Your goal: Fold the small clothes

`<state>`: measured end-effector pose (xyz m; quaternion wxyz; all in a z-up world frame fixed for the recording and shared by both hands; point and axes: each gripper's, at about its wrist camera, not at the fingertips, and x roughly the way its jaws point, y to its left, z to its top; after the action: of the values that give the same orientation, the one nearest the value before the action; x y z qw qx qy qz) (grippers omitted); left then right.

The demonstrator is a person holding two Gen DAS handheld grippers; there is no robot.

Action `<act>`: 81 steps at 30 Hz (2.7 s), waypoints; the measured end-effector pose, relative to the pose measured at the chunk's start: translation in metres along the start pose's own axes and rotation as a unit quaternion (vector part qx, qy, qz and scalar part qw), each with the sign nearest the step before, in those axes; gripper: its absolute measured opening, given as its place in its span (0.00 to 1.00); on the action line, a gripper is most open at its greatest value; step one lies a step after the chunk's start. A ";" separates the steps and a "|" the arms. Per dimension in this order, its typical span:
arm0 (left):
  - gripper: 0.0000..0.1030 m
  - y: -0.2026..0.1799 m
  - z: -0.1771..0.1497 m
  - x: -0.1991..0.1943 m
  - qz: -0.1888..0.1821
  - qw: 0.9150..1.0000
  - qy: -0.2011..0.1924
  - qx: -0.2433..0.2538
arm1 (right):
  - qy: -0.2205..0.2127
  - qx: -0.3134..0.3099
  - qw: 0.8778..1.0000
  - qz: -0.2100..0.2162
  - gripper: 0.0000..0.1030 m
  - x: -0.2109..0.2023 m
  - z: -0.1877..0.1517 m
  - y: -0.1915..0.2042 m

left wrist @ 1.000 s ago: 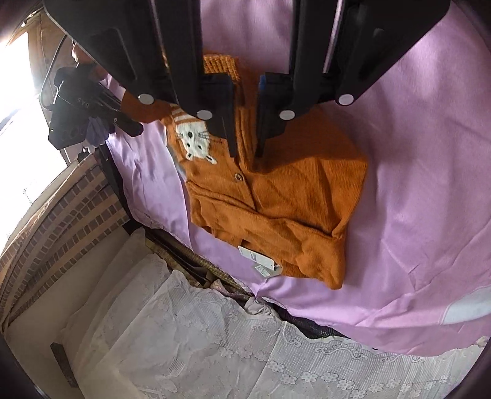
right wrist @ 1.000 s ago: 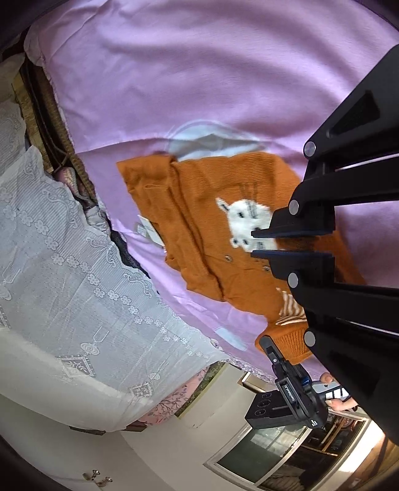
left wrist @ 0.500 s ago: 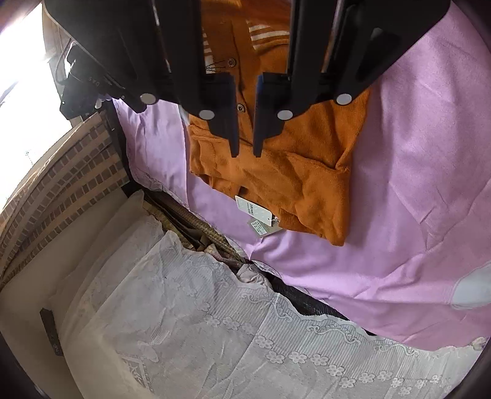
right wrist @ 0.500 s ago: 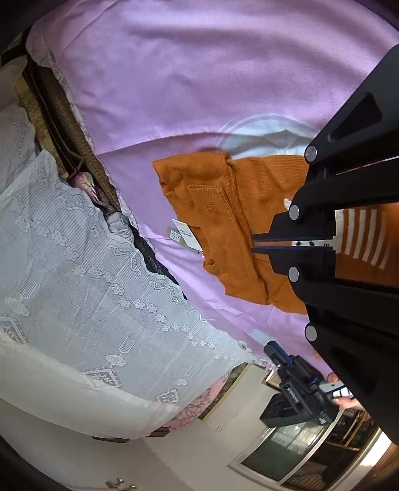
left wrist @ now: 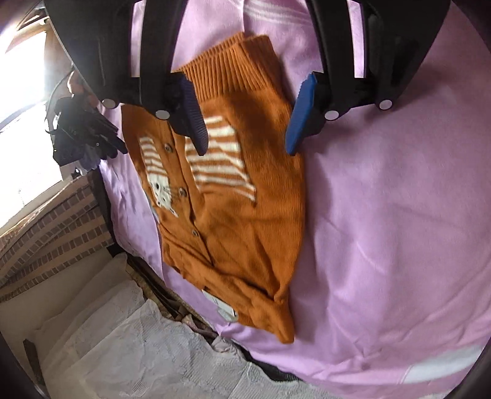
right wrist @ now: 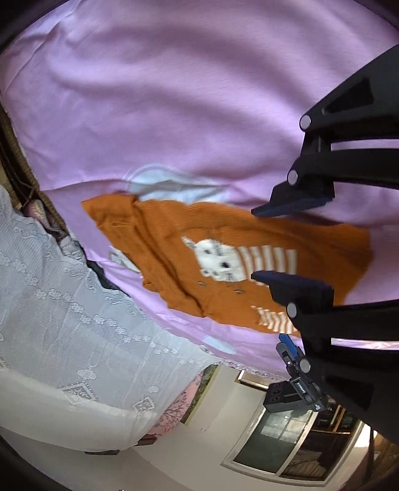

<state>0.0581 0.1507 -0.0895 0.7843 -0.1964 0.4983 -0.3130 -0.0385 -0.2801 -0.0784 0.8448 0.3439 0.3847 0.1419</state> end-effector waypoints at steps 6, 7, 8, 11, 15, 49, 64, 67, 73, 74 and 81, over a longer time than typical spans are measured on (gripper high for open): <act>0.58 -0.008 -0.021 0.015 -0.060 0.998 0.032 -0.004 | 0.045 0.008 0.999 0.015 0.43 0.002 -0.029 -0.002; 0.58 -0.011 -0.024 0.015 -0.059 0.998 0.032 0.001 | 0.052 0.009 0.999 0.013 0.45 0.004 -0.033 -0.003; 0.58 -0.011 -0.026 0.015 -0.060 0.998 0.032 0.002 | 0.058 0.010 0.998 0.009 0.46 0.007 -0.036 -0.004; 0.58 -0.008 -0.030 0.012 -0.084 0.996 0.033 -0.010 | 0.056 0.007 0.998 0.014 0.52 0.009 -0.040 0.000; 0.57 -0.011 -0.028 0.017 -0.085 0.996 0.033 -0.010 | 0.063 0.006 0.998 0.019 0.58 0.020 -0.038 0.008; 0.60 0.009 -0.047 -0.022 -0.049 0.998 0.012 -0.044 | 0.035 0.047 0.996 0.069 0.06 0.021 -0.041 -0.011; 0.09 -0.009 -0.037 0.002 -0.093 0.995 -0.021 -0.033 | -0.009 -0.016 0.998 0.053 0.06 0.009 -0.044 0.010; 0.09 -0.028 -0.029 -0.014 -0.093 0.994 -0.049 -0.005 | -0.032 -0.036 0.997 0.063 0.06 -0.002 -0.036 0.024; 0.09 -0.055 0.007 -0.023 -0.092 0.993 -0.077 0.014 | -0.056 -0.044 0.994 0.078 0.06 -0.009 -0.006 0.045; 0.09 -0.061 0.013 -0.023 -0.088 0.993 -0.081 0.019 | -0.059 -0.047 0.994 0.078 0.06 -0.009 0.000 0.049; 0.09 -0.083 0.048 -0.018 -0.075 0.990 -0.109 0.043 | -0.076 -0.042 0.992 0.087 0.06 -0.002 0.035 0.060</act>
<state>0.0715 0.1021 -0.0060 0.8158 -0.2325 0.3799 -0.3688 -0.0118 -0.2544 -0.0195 0.8698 0.3502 0.2816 0.2039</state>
